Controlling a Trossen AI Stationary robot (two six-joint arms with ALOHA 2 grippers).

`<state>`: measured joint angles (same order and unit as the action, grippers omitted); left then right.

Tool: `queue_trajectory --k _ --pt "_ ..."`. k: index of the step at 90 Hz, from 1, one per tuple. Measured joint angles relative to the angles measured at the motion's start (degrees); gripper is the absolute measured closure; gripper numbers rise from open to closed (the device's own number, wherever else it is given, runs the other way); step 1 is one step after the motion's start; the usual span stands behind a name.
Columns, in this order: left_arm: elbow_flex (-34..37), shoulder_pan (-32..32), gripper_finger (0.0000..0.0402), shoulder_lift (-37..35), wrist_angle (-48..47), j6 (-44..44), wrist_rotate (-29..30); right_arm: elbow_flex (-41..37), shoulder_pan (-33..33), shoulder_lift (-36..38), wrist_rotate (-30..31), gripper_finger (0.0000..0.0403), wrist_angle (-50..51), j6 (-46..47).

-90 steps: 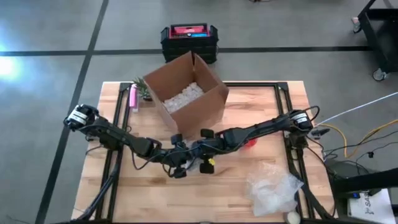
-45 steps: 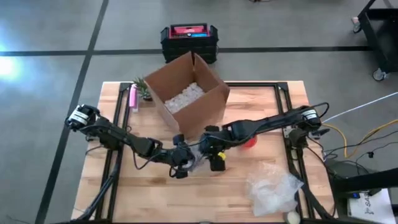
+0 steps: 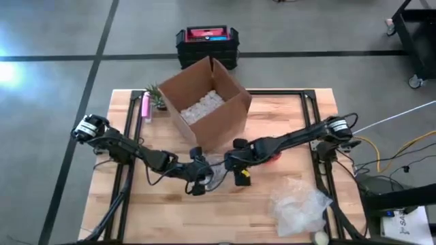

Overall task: Wrap mug
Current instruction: Wrap the black mug with transparent bubble wrap

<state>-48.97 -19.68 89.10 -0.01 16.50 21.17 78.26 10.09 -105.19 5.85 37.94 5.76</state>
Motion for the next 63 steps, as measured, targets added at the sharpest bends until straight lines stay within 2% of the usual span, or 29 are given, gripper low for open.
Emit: queue_trajectory --k 17,34,40,55,63 --pt "0.1 0.0 0.0381 -0.9 -1.0 1.5 -3.0 0.0 0.4 -4.1 -5.8 0.0252 -11.7 -0.3" --pt "0.1 0.0 0.0381 -2.3 -1.9 3.5 -6.6 0.0 1.6 -6.3 -7.4 0.0267 -16.0 3.4" --pt "0.1 0.0 0.0381 -2.3 -2.2 3.8 -7.3 0.0 1.7 -5.5 -8.1 0.0271 -13.4 1.5" --pt "0.1 0.1 0.0381 -2.0 -3.7 4.4 -7.3 4.0 0.6 0.8 -7.9 0.0285 4.2 0.6" --pt "0.1 0.1 0.0381 -2.0 -3.6 4.4 -7.3 4.7 0.5 3.5 -7.2 0.0295 2.4 0.6"
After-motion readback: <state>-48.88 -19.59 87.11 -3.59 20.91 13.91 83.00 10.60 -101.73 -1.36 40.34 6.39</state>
